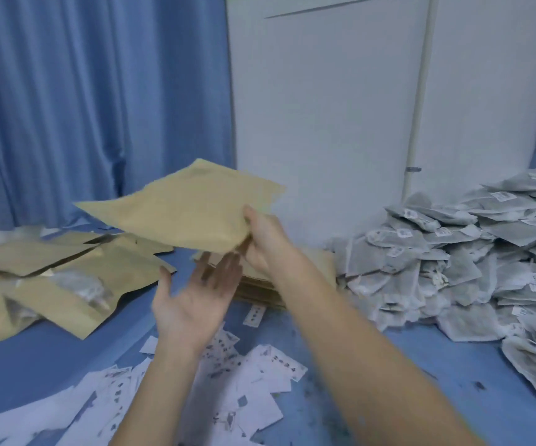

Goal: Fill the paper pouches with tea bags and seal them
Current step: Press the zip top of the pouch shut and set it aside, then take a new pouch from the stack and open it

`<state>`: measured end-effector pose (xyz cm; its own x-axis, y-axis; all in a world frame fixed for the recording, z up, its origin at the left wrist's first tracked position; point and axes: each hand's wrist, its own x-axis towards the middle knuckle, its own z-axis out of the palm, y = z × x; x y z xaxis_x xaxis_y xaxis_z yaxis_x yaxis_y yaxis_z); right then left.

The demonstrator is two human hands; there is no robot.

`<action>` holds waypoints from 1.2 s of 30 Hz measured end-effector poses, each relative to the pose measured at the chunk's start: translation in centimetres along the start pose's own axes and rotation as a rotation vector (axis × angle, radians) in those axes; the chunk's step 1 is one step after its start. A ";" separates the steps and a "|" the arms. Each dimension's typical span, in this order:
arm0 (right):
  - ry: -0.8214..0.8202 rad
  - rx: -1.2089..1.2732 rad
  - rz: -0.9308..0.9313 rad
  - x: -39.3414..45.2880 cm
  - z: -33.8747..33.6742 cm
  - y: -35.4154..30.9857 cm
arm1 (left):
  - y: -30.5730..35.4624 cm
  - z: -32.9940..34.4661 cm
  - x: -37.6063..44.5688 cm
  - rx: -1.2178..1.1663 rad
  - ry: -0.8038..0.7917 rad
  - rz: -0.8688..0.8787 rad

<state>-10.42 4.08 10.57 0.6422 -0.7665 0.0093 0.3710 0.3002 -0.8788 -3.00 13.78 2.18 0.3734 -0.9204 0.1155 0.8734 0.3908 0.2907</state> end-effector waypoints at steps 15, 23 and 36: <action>0.182 -0.922 -0.151 13.0 -0.7 10.6 | 3.6 -5.2 8.2 0.271 0.409 0.001; 0.179 -1.979 -0.028 13.2 -11.1 11.4 | 1.5 -6.8 9.6 0.316 0.492 -0.065; 0.232 -1.605 -1.046 1.8 -8.0 12.0 | -5.2 -3.0 7.0 0.551 0.305 0.023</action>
<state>-10.19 1.79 -3.81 0.4695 -0.3578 0.8072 -0.4652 -0.8773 -0.1183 -4.01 5.34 -1.33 0.5334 -0.8367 -0.1246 0.6049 0.2743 0.7476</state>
